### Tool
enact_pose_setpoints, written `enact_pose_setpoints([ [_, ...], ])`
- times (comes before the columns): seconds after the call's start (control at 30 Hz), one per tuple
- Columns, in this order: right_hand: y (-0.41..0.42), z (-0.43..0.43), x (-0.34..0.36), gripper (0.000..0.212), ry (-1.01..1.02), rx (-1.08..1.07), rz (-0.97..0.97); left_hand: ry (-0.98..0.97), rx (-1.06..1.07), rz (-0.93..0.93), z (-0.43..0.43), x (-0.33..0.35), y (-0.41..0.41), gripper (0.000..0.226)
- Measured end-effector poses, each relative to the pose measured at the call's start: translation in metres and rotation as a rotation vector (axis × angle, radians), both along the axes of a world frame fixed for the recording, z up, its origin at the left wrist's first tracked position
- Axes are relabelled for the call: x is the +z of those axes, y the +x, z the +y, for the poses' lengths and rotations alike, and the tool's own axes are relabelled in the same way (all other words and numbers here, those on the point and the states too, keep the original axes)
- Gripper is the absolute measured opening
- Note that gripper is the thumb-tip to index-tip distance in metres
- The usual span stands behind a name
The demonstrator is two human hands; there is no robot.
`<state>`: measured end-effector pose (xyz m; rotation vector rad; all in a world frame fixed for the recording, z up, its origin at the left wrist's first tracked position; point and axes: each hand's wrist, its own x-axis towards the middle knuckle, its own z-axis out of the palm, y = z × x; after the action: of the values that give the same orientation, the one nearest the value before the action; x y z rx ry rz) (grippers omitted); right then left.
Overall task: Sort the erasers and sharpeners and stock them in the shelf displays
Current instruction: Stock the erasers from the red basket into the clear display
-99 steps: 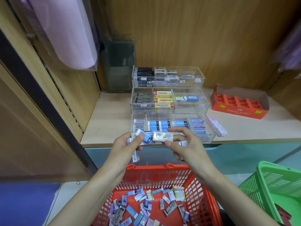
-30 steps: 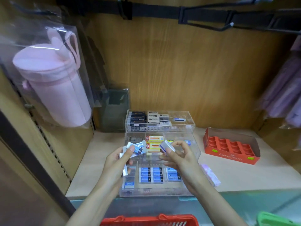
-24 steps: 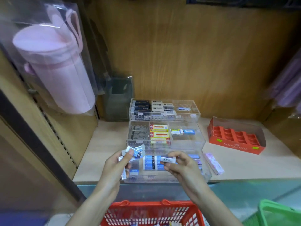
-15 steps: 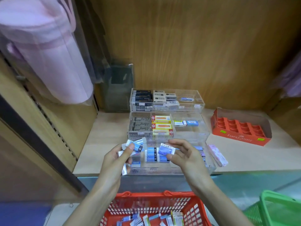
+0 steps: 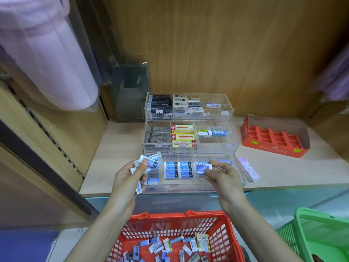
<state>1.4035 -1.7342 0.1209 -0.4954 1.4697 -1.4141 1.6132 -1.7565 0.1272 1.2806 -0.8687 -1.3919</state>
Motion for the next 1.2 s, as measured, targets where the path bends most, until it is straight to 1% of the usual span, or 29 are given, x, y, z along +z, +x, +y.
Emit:
enact_pose_setpoints([
  [0.07,-0.003,-0.001,-0.003,0.022,0.027,0.013,0.031,0.013,0.001,-0.005,-0.002,-0.002,0.001,0.016],
  [0.13,0.003,-0.002,-0.002,0.017,0.018,0.085,0.087,0.019,0.016,-0.003,-0.004,0.000,0.005,0.015],
  [0.17,0.008,-0.003,-0.002,0.016,0.014,0.144,0.144,0.022,0.031,0.004,-0.005,0.002,0.008,0.014],
  [0.27,0.035,-0.012,-0.008,0.018,0.032,0.349,0.404,0.044,0.077,0.030,-0.011,0.006,0.018,0.009],
  [0.33,0.054,-0.022,-0.012,0.021,0.015,0.399,0.527,0.054,0.082,0.027,-0.012,0.007,0.025,0.010],
  [0.4,0.064,-0.035,-0.011,0.024,-0.033,0.388,0.624,0.056,0.080,0.020,-0.011,0.008,0.031,0.013],
  [0.43,0.067,-0.043,-0.009,0.025,-0.059,0.375,0.646,0.055,0.088,0.025,-0.011,0.008,0.033,0.014],
  [0.5,0.070,-0.054,-0.005,0.025,-0.110,0.349,0.605,0.055,0.111,0.050,-0.010,0.011,0.036,0.012],
  [0.57,0.076,-0.057,-0.005,0.026,-0.151,0.393,0.588,0.059,0.121,0.075,-0.011,0.012,0.037,0.012],
  [0.6,0.082,-0.056,-0.007,0.026,-0.151,0.441,0.618,0.063,0.121,0.084,-0.011,0.013,0.037,0.014],
  [0.67,0.091,-0.054,-0.018,0.023,-0.111,0.545,0.780,0.077,0.121,0.089,-0.010,0.012,0.036,0.020],
  [0.73,0.094,-0.054,-0.027,0.022,-0.084,0.614,0.988,0.080,0.120,0.090,-0.009,0.012,0.035,0.018],
  [0.77,0.093,-0.055,-0.028,0.021,-0.088,0.639,1.038,0.080,0.120,0.094,-0.008,0.012,0.035,0.016],
  [0.87,0.089,-0.060,-0.023,0.012,-0.103,0.724,1.099,0.082,0.115,0.100,-0.006,0.010,0.035,0.014],
  [0.93,0.088,-0.061,-0.019,0.011,-0.097,0.808,1.237,0.086,0.103,0.092,-0.005,0.009,0.035,0.013],
  [1.0,0.088,-0.062,-0.015,0.014,-0.089,0.893,1.408,0.091,0.099,0.086,-0.004,0.009,0.035,0.012],
  [1.03,0.088,-0.063,-0.014,0.017,-0.091,0.924,1.459,0.093,0.100,0.084,-0.004,0.009,0.035,0.013],
  [1.2,0.086,-0.062,-0.017,0.025,-0.119,0.957,1.501,0.088,0.070,0.021,-0.001,0.008,0.034,0.012],
])
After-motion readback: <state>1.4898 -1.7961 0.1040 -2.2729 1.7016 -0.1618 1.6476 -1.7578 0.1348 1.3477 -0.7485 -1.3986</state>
